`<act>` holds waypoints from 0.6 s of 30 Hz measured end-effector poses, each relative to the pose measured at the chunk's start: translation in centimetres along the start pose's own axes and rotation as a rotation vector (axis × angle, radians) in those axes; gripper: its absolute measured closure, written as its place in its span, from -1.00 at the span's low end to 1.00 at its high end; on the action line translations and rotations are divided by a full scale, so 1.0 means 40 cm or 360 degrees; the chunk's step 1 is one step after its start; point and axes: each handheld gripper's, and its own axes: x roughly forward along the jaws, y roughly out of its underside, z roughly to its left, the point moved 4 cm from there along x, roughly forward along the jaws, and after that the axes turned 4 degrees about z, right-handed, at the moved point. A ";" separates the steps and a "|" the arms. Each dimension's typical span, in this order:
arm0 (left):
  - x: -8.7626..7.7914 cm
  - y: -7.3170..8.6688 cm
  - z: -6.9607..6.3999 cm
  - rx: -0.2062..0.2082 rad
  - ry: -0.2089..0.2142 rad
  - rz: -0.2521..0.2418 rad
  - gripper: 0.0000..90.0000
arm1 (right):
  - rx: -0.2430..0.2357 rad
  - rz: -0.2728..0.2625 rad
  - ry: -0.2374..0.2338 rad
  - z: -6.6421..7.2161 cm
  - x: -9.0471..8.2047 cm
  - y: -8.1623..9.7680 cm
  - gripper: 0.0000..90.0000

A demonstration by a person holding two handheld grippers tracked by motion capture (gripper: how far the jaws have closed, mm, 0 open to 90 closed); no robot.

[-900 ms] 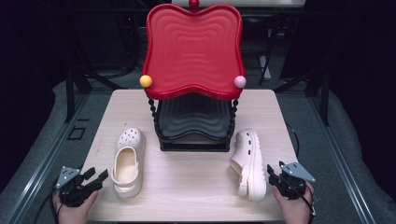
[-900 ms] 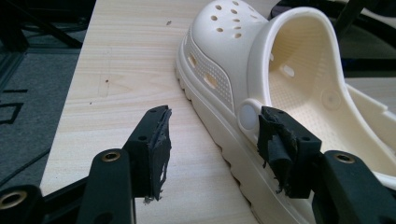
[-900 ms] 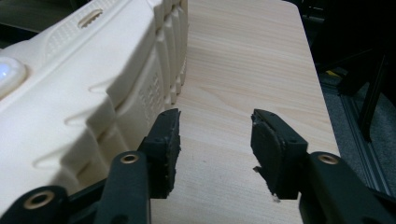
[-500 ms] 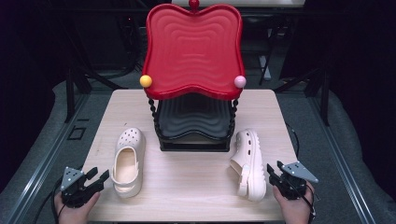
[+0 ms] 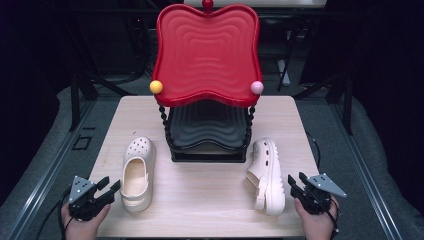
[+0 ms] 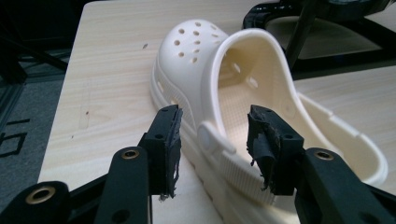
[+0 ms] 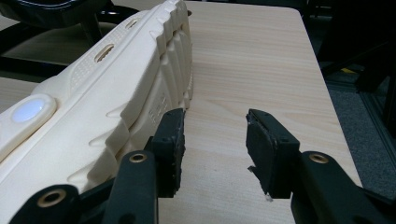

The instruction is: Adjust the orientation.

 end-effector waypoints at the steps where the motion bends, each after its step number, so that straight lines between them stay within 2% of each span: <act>1: 0.003 -0.010 -0.003 -0.0008 0.0016 -0.0009 0.26 | -0.0002 0.0006 0.0000 0.000 -0.001 0.001 0.26; 4: 0.018 -0.027 -0.011 0.0003 0.0037 0.0001 0.35 | 0.0017 0.0009 -0.0004 -0.001 -0.001 0.005 0.26; 7: 0.045 -0.036 -0.019 0.0055 0.0000 0.0046 0.46 | 0.0042 0.0010 -0.0016 -0.003 0.001 0.008 0.26; 8: 0.054 -0.039 -0.019 0.0060 -0.0009 0.0058 0.48 | 0.0044 0.0034 -0.0019 -0.005 0.000 0.009 0.26; 9: 0.070 -0.046 -0.019 0.0075 -0.0025 0.0072 0.52 | 0.0059 0.0011 -0.0018 -0.008 0.002 0.009 0.26; 18: 0.119 -0.069 -0.016 0.0108 -0.0074 0.0118 0.58 | 0.0099 0.0000 -0.0039 -0.014 0.002 0.011 0.25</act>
